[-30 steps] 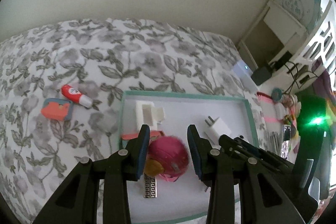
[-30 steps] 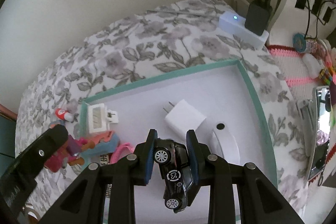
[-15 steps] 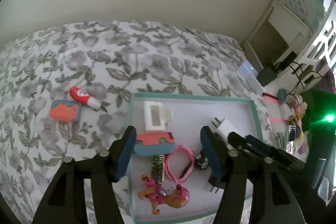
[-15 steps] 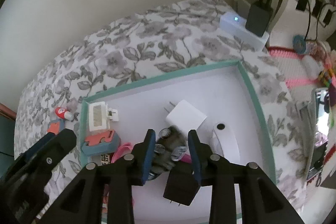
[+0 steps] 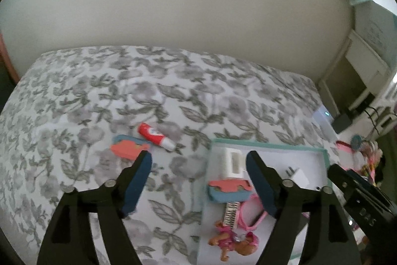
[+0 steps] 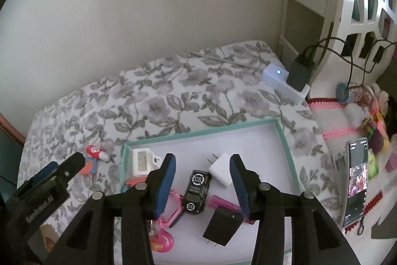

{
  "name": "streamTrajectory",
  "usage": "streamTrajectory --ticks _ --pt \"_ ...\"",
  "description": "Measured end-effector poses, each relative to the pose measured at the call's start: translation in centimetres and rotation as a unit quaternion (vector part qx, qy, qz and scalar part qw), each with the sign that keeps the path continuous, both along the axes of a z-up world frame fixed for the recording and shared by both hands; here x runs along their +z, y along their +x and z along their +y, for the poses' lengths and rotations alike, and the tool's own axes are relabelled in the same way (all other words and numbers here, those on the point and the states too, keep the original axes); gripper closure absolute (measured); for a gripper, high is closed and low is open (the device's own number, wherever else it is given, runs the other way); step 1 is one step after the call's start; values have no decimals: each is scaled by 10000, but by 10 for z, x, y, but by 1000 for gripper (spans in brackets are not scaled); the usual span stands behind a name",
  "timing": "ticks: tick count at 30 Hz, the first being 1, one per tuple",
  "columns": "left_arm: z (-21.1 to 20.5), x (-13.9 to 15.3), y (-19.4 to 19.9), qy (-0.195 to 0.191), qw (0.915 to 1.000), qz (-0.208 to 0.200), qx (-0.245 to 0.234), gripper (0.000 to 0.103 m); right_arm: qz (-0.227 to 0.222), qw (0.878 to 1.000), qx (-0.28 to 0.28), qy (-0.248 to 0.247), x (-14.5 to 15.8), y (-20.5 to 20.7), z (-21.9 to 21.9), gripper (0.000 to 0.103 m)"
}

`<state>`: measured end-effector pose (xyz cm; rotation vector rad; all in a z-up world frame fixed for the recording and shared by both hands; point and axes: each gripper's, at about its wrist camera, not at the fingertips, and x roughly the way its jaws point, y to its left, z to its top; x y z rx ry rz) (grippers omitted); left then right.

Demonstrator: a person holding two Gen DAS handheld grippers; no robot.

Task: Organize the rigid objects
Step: 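Open the right tool to drop the black car while the left tool drops the dog figure in the tray, then move both open tools back toward the red bottle and coral case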

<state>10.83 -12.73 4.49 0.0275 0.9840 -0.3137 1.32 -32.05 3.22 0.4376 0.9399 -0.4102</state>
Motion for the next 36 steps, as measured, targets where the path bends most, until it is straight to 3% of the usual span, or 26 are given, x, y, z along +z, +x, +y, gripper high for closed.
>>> streamTrajectory --ticks 3,13,16,22,25,31,36 --pt "14 -3 6 78 9996 -5 262 13 25 10000 8 -33 -1 4 5 35" --pt "60 -30 25 418 9928 238 1097 6 448 9982 404 45 -28 25 29 15" --pt "67 -38 28 548 9907 356 1196 6 510 9975 486 8 -33 29 35 1" --pt "75 -47 45 734 9868 451 1369 6 701 9958 595 8 -49 44 40 0" --pt "76 -41 59 649 9870 392 1419 6 744 9949 676 130 -50 60 39 0" --pt "84 -36 58 509 9882 329 1404 6 249 9970 730 77 -30 71 45 0" --pt "103 -44 56 328 9856 478 1591 6 236 9949 942 268 -38 68 61 0"
